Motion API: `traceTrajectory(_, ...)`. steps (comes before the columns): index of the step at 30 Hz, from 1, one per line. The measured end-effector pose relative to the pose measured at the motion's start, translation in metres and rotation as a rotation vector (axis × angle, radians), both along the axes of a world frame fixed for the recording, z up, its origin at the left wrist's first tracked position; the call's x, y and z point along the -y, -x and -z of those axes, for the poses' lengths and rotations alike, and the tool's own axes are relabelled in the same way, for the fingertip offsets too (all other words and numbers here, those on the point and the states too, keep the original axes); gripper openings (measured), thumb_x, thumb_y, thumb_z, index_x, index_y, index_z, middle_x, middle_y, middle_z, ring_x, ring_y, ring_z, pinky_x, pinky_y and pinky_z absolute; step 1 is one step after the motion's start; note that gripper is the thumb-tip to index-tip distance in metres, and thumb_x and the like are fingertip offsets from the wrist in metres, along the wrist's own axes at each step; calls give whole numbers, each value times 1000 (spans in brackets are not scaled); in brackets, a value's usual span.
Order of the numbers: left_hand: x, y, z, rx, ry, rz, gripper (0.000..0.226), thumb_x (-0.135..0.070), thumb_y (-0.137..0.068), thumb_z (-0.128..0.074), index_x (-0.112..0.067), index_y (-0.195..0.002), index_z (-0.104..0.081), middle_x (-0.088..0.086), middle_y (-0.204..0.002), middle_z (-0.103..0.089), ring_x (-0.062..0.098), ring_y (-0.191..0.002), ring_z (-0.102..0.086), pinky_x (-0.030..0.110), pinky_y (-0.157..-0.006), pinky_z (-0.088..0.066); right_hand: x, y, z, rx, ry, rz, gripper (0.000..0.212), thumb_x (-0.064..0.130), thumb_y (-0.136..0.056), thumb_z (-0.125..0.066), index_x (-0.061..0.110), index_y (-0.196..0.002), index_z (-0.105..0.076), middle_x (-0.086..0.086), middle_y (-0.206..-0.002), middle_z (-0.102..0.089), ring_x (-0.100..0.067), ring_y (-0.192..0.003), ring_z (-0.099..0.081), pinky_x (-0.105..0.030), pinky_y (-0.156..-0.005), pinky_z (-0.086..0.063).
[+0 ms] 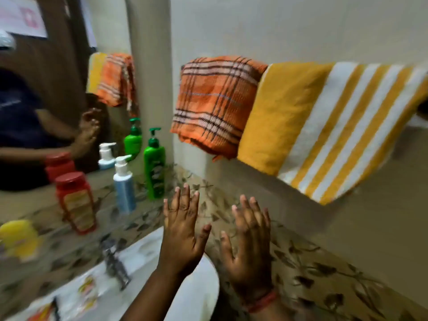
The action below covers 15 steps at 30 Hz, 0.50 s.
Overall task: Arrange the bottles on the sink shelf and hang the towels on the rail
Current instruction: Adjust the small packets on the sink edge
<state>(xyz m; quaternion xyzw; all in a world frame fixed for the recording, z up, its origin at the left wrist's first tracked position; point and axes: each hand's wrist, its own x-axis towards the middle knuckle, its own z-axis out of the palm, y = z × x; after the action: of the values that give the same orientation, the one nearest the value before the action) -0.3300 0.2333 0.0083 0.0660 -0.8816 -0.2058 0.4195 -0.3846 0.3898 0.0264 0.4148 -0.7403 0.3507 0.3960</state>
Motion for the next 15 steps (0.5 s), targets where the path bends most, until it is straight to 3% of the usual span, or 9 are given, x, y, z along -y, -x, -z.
traceTrajectory(5,14,-40,75,331,-28,-335,66,-63,-102,-16,-36,-160,2,-4,-170,4,20,-157,6,53,-124,0,39,25,68,311,-364,-170,65,46,-98,-47,19,-154,-32,-1,-164,-21,-23,-152,-21,-53,-118,-27)
traceTrajectory(9,6,-96,132,644,-64,-613,69,-67,-99,-7,-36,-160,2,-6,-169,13,19,-156,12,55,-124,1,55,17,128,479,-670,-216,73,56,-93,-31,20,-156,-25,-2,-165,-19,-26,-151,-24,-54,-119,-25)
traceTrajectory(12,-14,-155,169,789,-156,-807,70,-69,-97,-7,-38,-158,7,-6,-168,14,22,-156,10,56,-122,1,55,-11,170,527,-911,-309,78,65,-93,-17,26,-159,-3,3,-167,8,-24,-155,3,-55,-123,-6)
traceTrajectory(15,-31,-195,190,949,-201,-895,73,-70,-97,-5,-34,-160,-5,-3,-169,6,25,-156,-1,57,-120,-2,61,-40,184,512,-987,-412,73,62,-99,-25,29,-158,5,4,-167,14,-23,-153,14,-52,-123,3)
